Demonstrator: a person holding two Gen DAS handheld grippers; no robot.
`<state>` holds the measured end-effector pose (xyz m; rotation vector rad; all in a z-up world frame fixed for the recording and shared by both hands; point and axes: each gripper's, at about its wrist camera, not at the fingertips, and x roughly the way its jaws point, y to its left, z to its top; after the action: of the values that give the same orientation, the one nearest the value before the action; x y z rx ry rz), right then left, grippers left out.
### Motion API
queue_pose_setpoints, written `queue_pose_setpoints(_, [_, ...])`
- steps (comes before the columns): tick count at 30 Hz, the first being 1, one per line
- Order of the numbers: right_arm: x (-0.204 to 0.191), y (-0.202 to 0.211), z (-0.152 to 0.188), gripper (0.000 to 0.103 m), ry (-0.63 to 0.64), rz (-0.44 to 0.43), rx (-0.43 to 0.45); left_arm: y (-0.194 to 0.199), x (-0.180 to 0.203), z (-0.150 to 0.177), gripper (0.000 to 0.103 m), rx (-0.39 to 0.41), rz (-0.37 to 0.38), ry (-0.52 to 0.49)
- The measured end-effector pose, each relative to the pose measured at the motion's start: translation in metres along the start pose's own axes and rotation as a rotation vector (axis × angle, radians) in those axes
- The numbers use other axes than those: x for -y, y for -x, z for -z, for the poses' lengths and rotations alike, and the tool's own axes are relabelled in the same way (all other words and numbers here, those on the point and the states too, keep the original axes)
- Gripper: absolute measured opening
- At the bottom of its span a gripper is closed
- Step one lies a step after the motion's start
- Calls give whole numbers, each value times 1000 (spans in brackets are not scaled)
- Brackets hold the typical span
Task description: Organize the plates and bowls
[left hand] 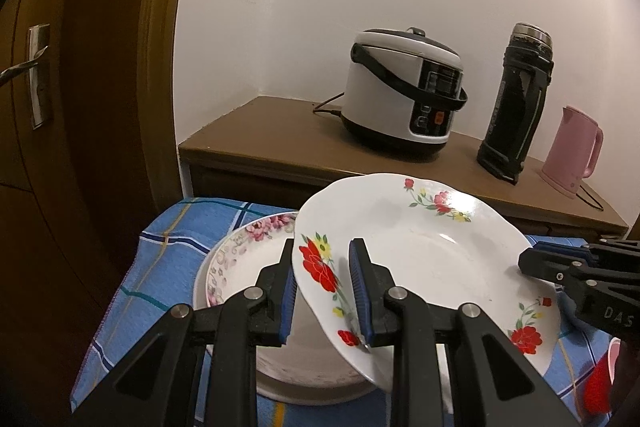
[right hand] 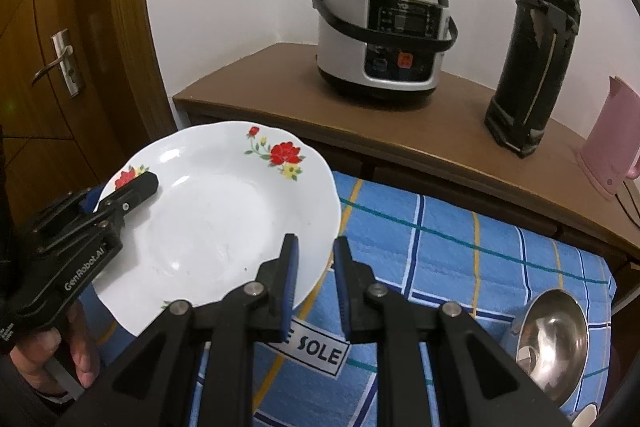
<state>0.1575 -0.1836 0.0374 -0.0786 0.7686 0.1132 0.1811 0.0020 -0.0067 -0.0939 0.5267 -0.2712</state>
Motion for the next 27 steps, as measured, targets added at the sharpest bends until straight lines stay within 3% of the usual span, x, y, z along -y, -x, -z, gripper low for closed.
queue_pose_setpoints(27, [-24, -33, -10, 18, 37, 4, -4, -11, -24, -1, 27, 32, -82, 63])
